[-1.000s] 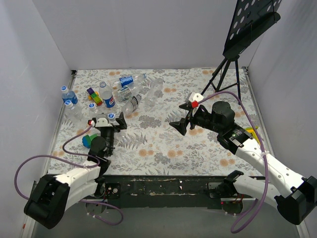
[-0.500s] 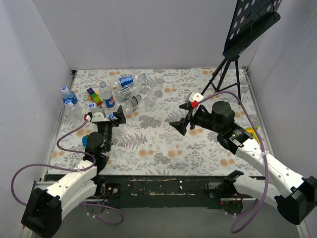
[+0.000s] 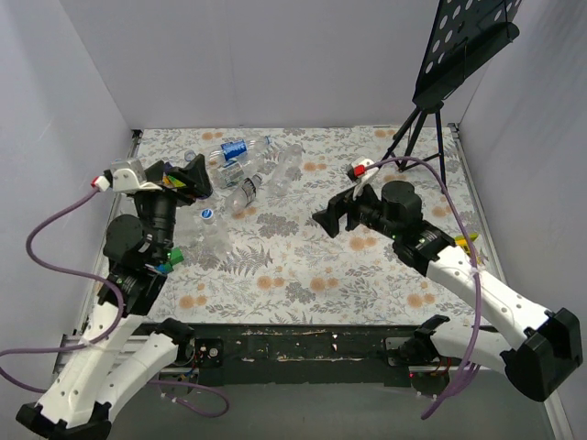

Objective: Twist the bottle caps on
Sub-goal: Place the plastic bottle at the center of the board, then pick up the plastic bottle at the center of the board.

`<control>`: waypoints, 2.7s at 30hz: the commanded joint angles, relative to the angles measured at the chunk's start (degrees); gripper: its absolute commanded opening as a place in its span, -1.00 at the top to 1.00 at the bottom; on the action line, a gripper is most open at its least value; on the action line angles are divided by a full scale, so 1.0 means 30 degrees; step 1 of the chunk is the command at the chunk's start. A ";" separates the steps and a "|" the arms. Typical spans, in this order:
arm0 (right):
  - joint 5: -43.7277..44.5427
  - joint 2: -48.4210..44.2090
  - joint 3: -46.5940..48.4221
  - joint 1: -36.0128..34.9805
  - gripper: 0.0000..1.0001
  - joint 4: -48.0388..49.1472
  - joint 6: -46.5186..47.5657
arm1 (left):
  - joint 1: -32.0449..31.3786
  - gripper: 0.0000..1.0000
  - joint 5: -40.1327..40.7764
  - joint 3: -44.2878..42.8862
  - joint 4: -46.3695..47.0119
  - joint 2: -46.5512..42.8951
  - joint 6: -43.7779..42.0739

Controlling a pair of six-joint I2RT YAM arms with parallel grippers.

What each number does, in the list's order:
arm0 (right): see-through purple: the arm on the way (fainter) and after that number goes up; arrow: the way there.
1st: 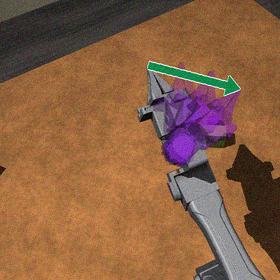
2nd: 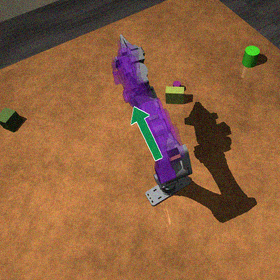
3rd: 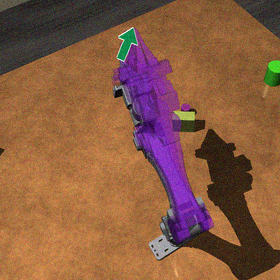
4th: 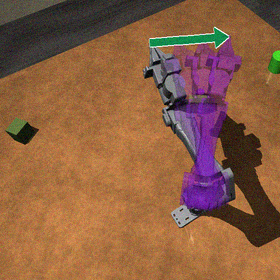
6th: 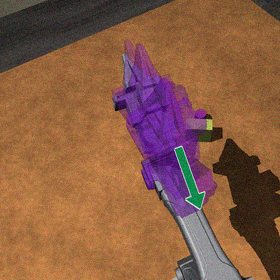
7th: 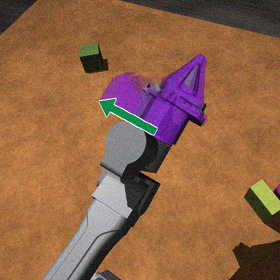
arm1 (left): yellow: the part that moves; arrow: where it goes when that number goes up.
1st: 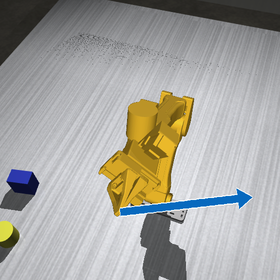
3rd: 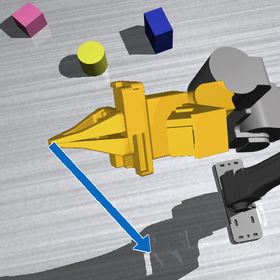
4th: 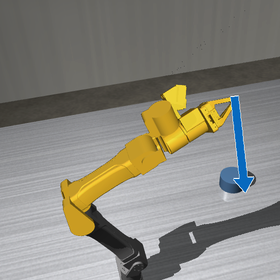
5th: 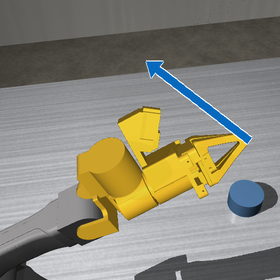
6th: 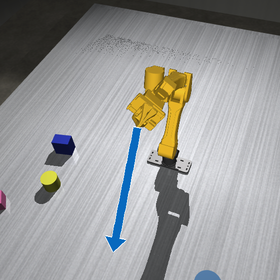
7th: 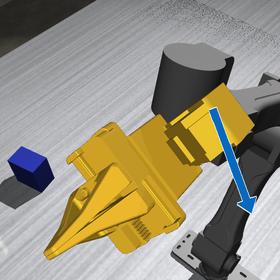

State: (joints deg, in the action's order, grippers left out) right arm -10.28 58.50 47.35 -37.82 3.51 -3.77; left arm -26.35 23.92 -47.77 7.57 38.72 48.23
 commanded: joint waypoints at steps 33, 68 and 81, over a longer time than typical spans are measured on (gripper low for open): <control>0.7763 2.3062 1.6142 0.0683 -0.96 0.0708 -1.5676 | -0.0036 -0.96 -0.3373 0.1392 -0.8384 -0.6462 0.5075; 0.0644 0.2217 -0.4739 -0.1011 0.24 1.0550 -0.9967 | -0.0590 -0.96 -1.3748 -0.0921 -0.5134 0.3174 1.0965; 0.1025 -0.1247 -0.5208 -0.3475 0.22 0.9876 -0.7504 | -0.7359 -0.96 -0.4019 -0.1860 -0.2850 0.5725 1.0525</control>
State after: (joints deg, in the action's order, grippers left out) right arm -7.68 56.69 32.62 -47.33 31.46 -29.47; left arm -46.85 2.22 -52.88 -5.91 56.40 79.31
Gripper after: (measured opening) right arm 0.452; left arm 0.981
